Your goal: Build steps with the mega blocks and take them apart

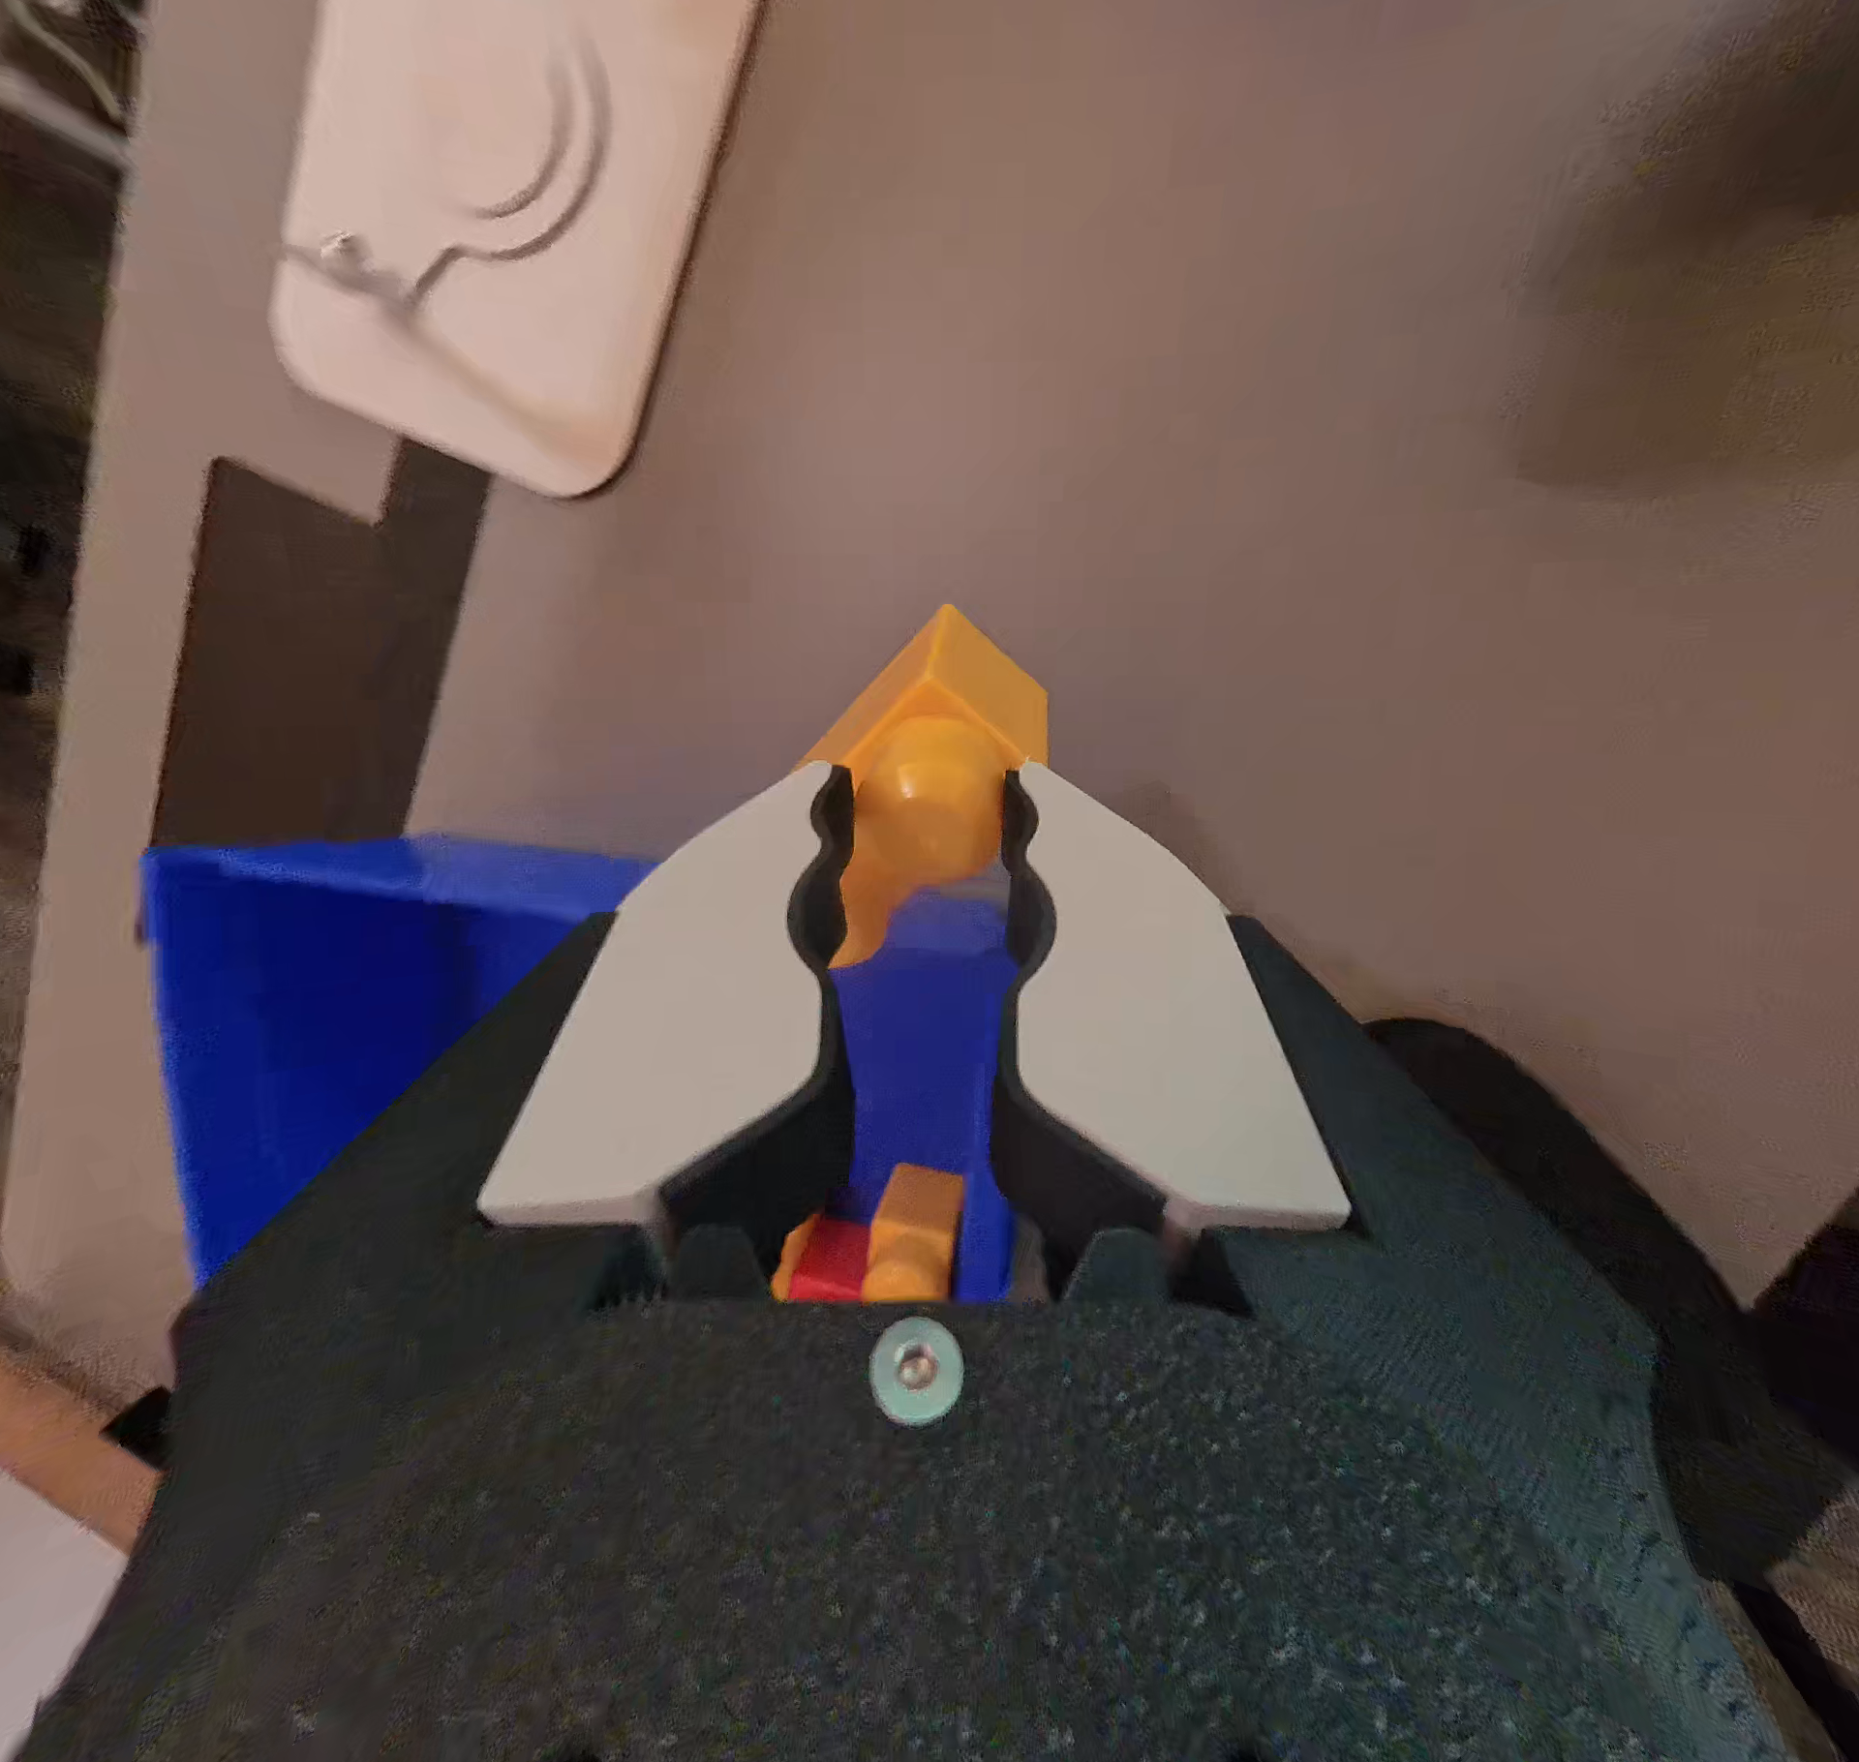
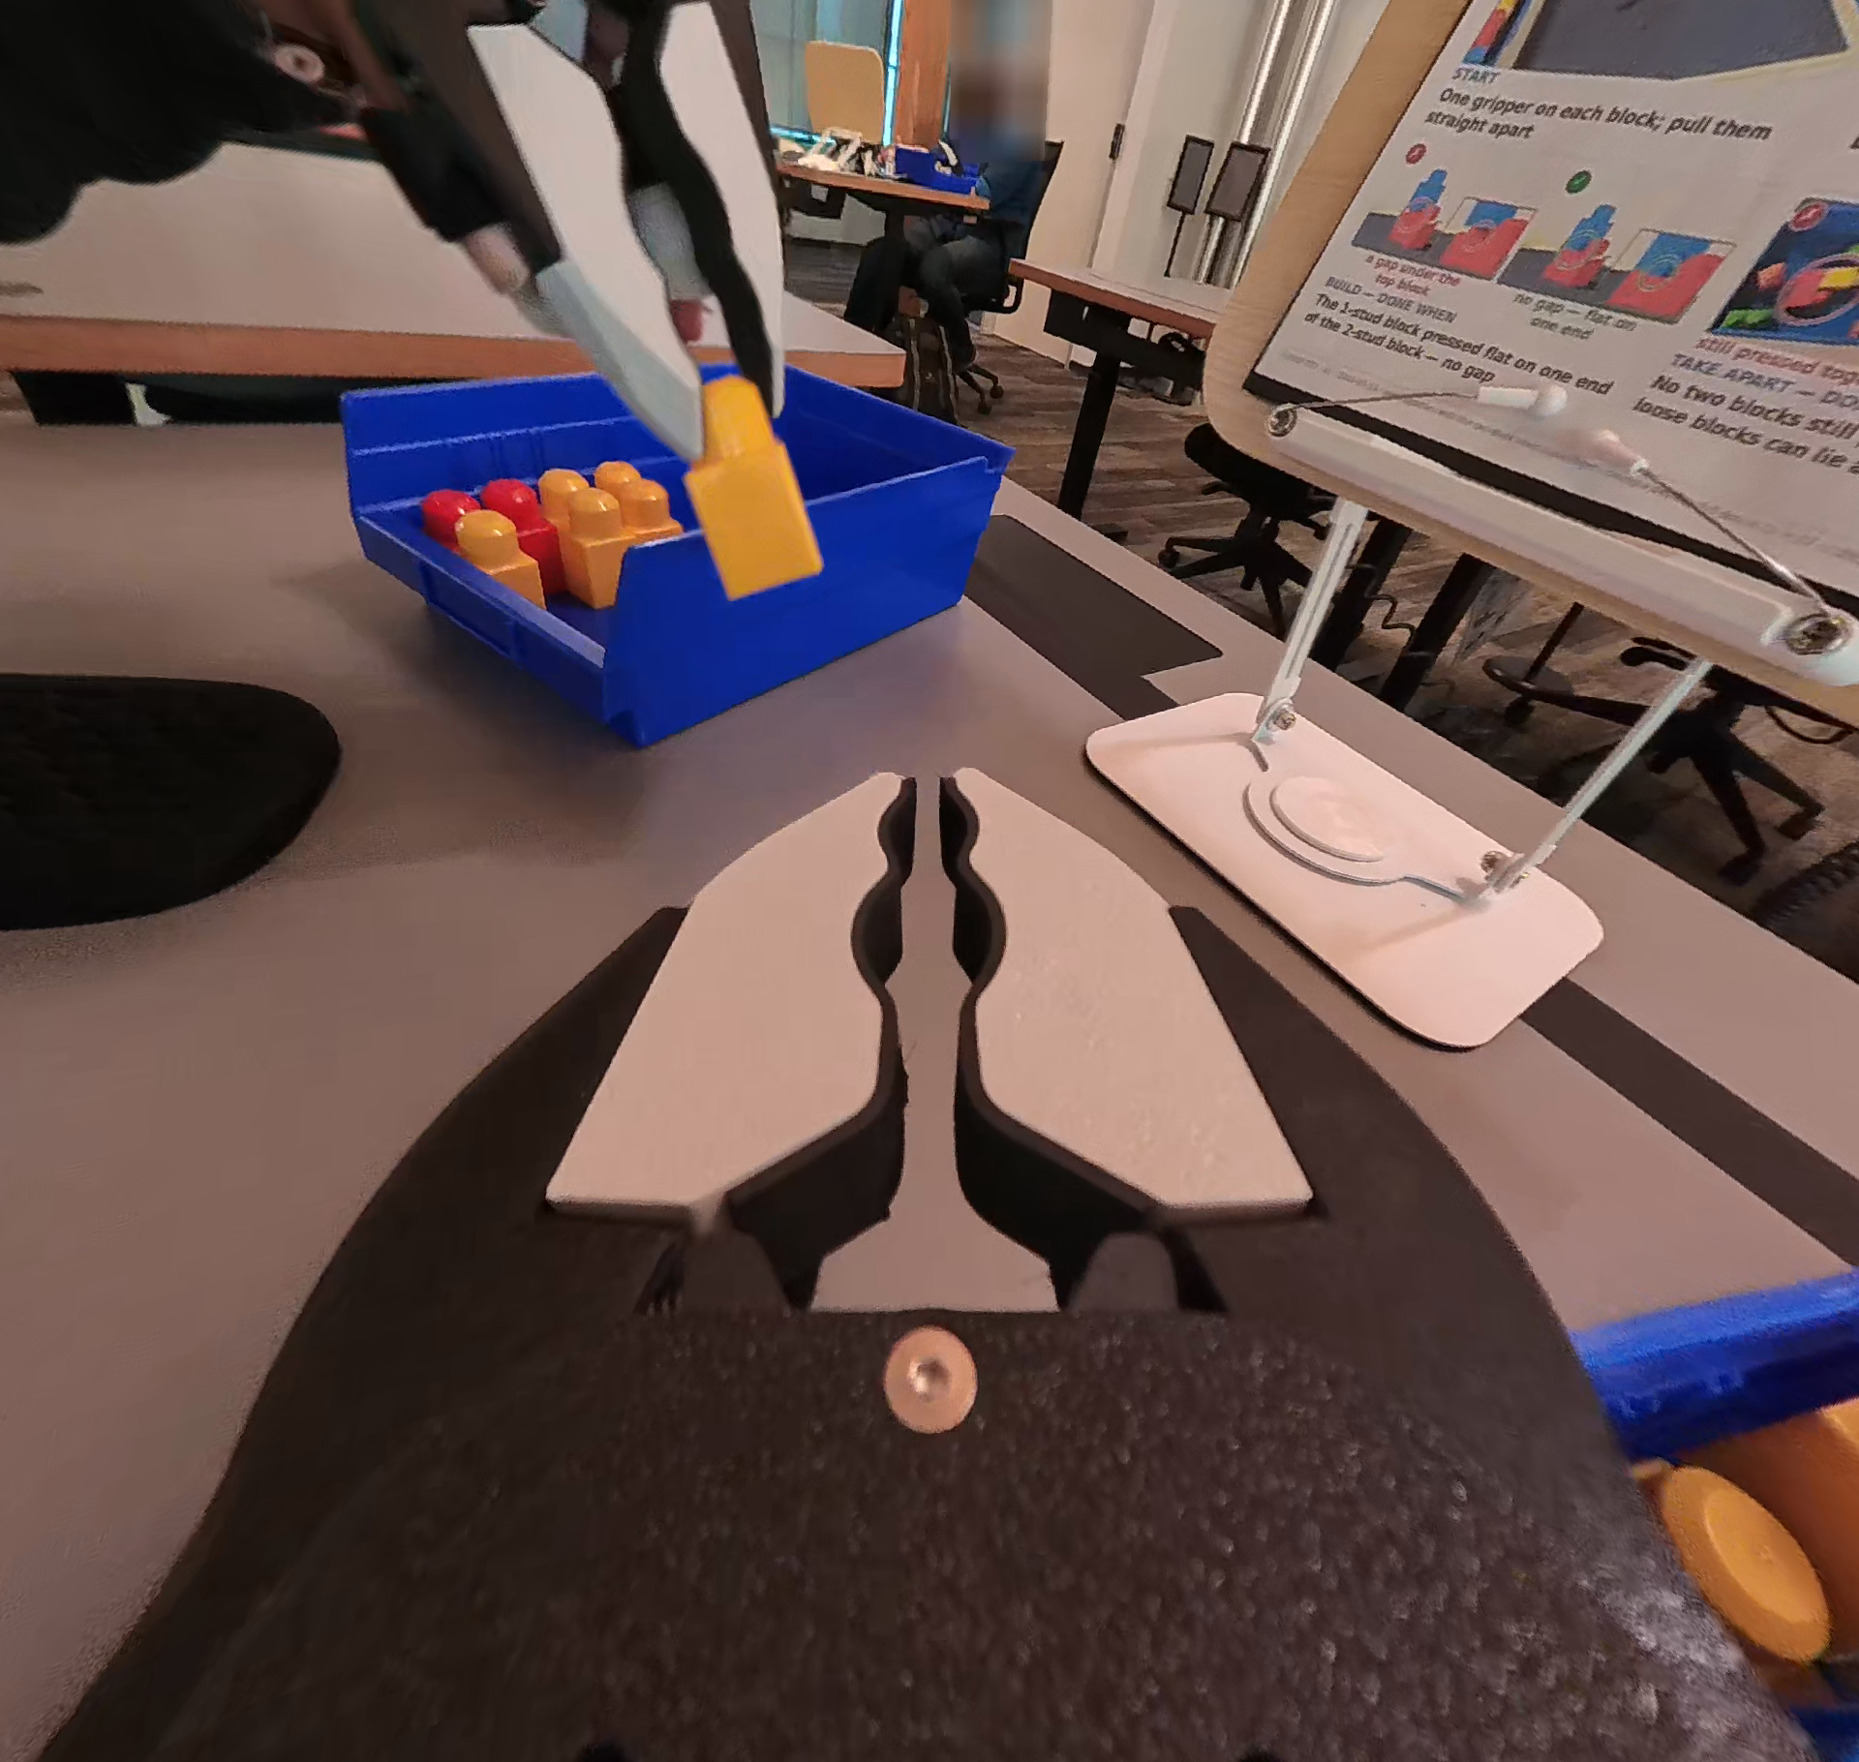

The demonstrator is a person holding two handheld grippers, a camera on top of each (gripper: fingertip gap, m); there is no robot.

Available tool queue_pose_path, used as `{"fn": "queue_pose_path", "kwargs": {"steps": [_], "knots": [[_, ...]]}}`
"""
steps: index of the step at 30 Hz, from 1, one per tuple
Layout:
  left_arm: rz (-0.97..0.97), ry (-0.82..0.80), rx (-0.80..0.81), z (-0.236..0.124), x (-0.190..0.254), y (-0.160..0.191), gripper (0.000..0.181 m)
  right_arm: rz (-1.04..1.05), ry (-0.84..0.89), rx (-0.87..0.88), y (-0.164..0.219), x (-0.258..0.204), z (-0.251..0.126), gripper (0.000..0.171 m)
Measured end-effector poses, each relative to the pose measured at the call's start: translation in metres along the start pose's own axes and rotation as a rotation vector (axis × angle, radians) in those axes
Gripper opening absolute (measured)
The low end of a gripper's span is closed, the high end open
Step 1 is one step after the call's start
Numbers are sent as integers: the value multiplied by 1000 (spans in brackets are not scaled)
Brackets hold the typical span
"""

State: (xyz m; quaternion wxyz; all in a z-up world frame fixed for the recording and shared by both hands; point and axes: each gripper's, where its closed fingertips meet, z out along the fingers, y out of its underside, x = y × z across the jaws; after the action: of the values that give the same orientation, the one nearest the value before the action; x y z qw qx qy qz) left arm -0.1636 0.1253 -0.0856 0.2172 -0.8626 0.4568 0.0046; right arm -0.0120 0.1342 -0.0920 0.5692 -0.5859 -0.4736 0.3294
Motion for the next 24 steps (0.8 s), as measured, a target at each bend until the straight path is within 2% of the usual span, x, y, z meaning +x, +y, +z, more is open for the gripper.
{"fn": "queue_pose_path", "kwargs": {"steps": [7,13,19,24], "knots": [[41,153,-85,50,77,-19,29,-44,21,-31,8,4,0,4],[4,190,-238,93,95,6,29,-27,37,-38,12,9,-1,4],[-2,196,-209,98,94,7,29,-17,37,-41,13,10,0,4],[-7,192,-101,86,87,-2,52,-17,40,-38,13,11,-1,4]]}}
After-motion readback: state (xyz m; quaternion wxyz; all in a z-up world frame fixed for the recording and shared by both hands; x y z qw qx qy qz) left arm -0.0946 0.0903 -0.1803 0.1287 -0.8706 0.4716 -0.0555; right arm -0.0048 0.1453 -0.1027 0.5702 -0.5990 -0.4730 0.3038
